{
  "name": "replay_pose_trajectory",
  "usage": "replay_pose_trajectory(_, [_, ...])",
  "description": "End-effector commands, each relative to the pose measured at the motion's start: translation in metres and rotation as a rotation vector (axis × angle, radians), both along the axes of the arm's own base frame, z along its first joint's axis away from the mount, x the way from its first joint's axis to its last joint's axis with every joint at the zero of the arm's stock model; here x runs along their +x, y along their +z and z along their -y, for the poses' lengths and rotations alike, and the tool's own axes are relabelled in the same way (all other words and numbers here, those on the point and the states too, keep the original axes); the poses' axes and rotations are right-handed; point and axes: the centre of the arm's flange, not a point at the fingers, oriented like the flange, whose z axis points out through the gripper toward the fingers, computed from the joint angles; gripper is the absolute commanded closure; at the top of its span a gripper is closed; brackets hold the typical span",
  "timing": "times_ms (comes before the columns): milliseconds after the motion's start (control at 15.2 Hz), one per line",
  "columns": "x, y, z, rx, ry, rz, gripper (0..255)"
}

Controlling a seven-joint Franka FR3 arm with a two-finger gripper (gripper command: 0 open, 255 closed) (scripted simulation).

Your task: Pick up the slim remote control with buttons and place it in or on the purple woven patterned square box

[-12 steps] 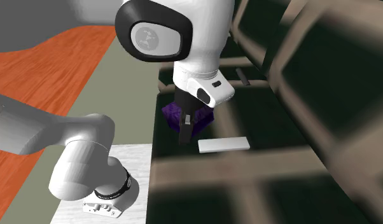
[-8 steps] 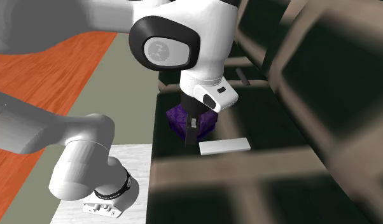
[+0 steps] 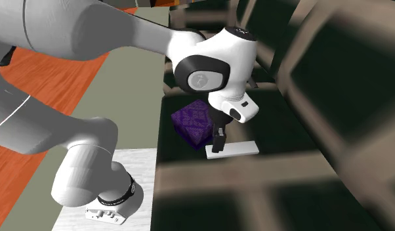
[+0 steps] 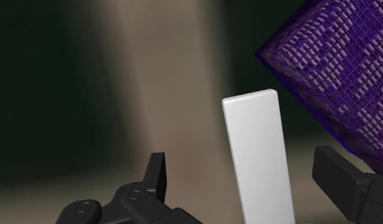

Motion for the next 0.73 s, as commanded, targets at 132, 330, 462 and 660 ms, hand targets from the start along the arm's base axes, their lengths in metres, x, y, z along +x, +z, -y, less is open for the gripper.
replay_pose_trajectory(132, [0.029, -0.035, -0.021, -0.003, -0.001, 0.030, 0])
replay_pose_trajectory(330, [0.052, -0.061, -0.036, -0.006, -0.002, 0.051, 0])
replay_pose_trajectory(462, [0.066, -0.077, -0.044, -0.008, -0.002, 0.063, 0])
replay_pose_trajectory(660, [0.066, -0.092, -0.044, -0.008, -0.002, 0.063, 0])
